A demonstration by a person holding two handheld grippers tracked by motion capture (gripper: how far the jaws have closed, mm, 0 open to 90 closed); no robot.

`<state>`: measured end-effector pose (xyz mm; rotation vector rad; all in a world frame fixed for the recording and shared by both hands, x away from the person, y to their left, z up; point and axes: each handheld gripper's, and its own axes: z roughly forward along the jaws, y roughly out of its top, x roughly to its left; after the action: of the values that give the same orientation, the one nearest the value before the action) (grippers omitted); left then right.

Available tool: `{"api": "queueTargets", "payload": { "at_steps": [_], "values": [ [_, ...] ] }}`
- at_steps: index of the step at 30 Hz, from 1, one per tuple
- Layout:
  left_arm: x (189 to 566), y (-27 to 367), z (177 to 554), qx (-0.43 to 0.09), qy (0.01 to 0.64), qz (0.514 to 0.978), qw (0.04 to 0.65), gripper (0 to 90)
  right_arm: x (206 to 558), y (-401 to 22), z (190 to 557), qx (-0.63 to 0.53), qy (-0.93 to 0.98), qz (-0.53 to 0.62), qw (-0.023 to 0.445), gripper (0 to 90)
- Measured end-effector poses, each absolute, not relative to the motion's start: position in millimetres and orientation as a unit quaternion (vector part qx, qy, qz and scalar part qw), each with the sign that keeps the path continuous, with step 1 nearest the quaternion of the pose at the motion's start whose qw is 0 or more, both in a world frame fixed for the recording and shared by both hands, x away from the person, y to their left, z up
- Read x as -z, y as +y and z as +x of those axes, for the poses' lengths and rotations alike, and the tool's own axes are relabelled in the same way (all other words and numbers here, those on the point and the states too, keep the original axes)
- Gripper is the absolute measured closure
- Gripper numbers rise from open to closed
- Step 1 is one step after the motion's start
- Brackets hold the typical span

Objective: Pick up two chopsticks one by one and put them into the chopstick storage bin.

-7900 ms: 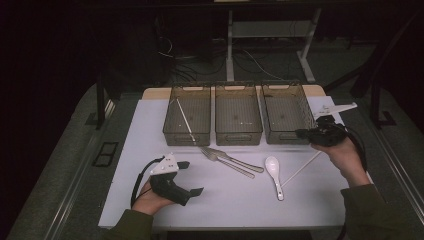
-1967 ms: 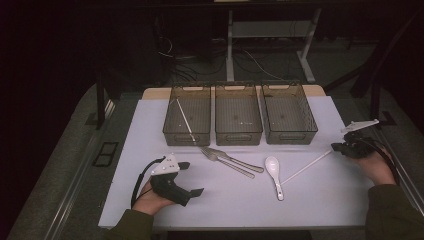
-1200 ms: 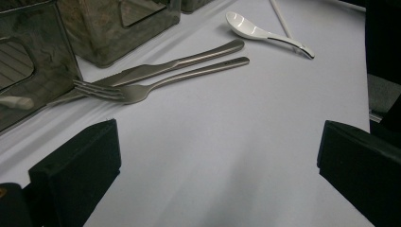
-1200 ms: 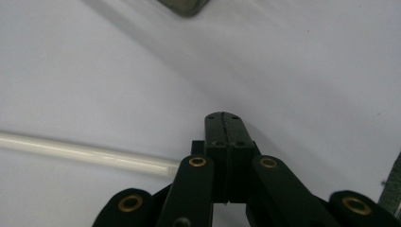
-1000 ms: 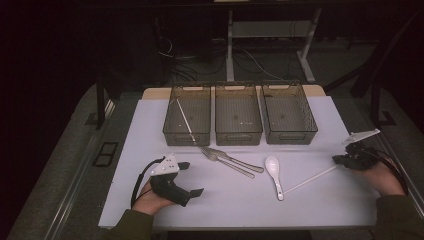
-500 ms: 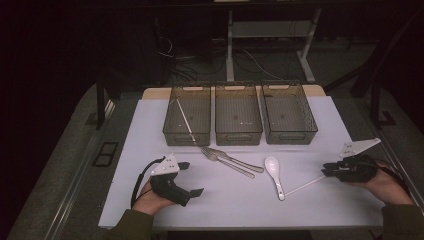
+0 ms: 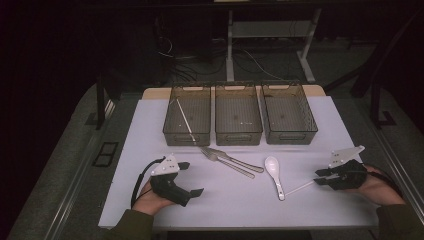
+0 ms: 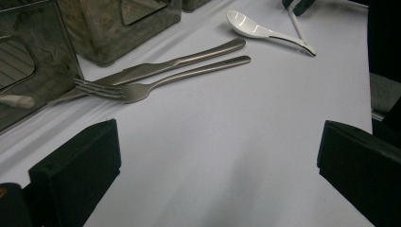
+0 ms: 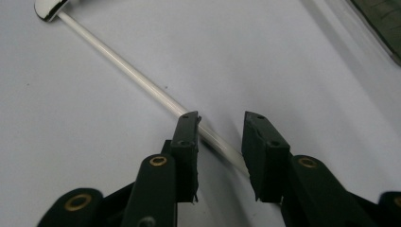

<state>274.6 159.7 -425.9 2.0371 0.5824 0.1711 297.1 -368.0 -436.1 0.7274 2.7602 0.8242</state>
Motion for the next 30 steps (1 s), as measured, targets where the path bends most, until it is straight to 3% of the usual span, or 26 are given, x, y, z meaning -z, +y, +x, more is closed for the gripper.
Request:
{"api": "queueTargets", "payload": {
  "at_steps": [3, 8, 11, 18, 30],
  "values": [
    [426, 160, 275, -0.070, 0.240, 0.837, 0.487, 0.0, 435, -371, 299, -0.276, 0.921, 0.255, 0.106, 71.0],
    [426, 159, 275, -0.070, 0.240, 0.837, 0.487, 0.0, 436, -373, 301, -0.284, 0.921, 0.250, 0.095, 70.8],
    [426, 159, 275, -0.069, 0.241, 0.837, 0.487, 0.0, 437, -370, 301, -0.286, 0.927, 0.234, 0.062, 67.4],
    [427, 159, 275, -0.069, 0.242, 0.837, 0.486, 0.0, 432, -359, 308, -0.249, 0.952, 0.175, 0.035, 70.8],
    [426, 160, 275, -0.071, 0.240, 0.837, 0.486, 0.0, 420, -332, 310, -0.135, 0.986, 0.096, 0.023, 72.8]
  ]
}}
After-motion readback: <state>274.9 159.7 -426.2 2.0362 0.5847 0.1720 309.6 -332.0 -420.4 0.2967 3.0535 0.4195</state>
